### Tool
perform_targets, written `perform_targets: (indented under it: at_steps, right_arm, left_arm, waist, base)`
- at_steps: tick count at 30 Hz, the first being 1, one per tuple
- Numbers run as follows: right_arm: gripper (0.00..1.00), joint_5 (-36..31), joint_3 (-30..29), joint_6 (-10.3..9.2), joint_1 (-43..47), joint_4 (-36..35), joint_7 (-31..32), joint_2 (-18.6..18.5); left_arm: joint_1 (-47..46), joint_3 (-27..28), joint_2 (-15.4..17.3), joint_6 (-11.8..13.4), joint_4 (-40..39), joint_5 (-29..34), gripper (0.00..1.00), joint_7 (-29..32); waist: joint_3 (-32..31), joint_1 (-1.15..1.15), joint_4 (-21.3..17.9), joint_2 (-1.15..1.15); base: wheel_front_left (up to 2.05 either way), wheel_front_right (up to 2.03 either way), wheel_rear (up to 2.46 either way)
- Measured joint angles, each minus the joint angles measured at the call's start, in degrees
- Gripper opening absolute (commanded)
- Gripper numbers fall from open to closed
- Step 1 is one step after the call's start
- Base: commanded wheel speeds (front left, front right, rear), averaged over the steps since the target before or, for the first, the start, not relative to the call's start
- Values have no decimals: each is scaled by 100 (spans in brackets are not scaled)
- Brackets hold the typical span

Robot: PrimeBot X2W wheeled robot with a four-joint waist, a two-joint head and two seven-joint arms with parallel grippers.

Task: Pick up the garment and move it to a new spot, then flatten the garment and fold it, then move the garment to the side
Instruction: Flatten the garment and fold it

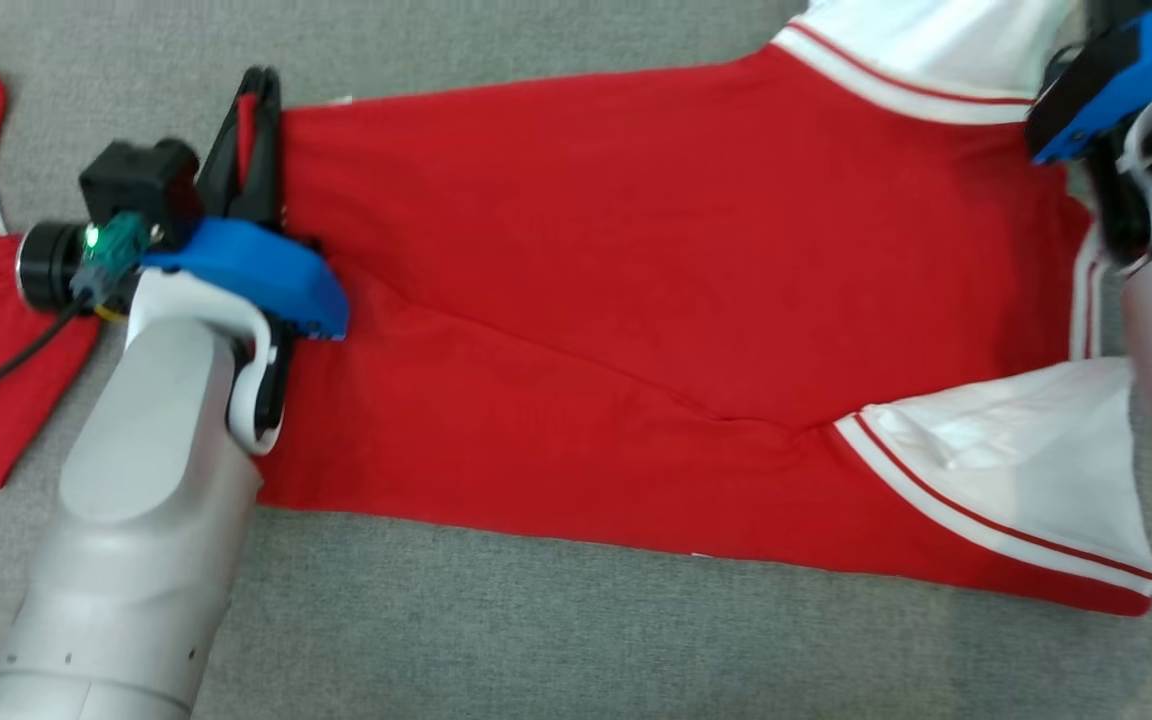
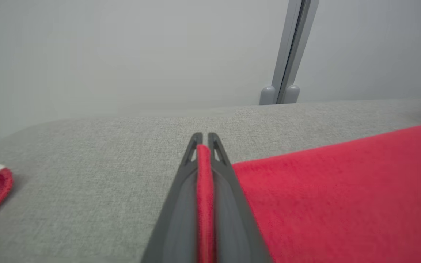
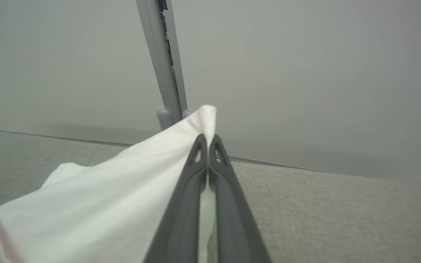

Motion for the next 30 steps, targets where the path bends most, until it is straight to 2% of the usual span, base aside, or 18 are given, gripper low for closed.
perform_targets:
  at_steps: [5, 10, 16, 23, 30]
  right_arm:
    - [0, 691, 201, 0, 597, -269, -304, 252]
    - [0, 1491, 500, 0, 1504, -1032, -483, 189]
    - [0, 2434, 842, 0, 2827, -2206, -379, -3]
    - [0, 2892, 880, 0, 4079, -2965, -230, 64]
    - [0, 3030, 678, 0, 4802, -3053, -78, 199]
  left_arm:
    - [497, 180, 136, 8, -16, 138, 0, 0]
    - [854, 331, 198, -11, -21, 267, 0, 0]
    - [1319, 480, 298, -34, 7, 401, 0, -1]
    - [1894, 695, 337, -32, -118, 505, 0, -1]
    - [2508, 939, 199, -15, -299, 557, 0, 0]
  waist:
    - [-277, -1, -238, 0]
    - [-580, -2, -439, -1]
    - [-876, -2, -672, -2]
    - [-1193, -2, -817, -3]
    - [-1411, -2, -864, -4]
  base:
    - [0, 0, 0]
    - [0, 0, 0]
    - [0, 0, 0]
    - [0, 0, 0]
    - [0, 0, 0]
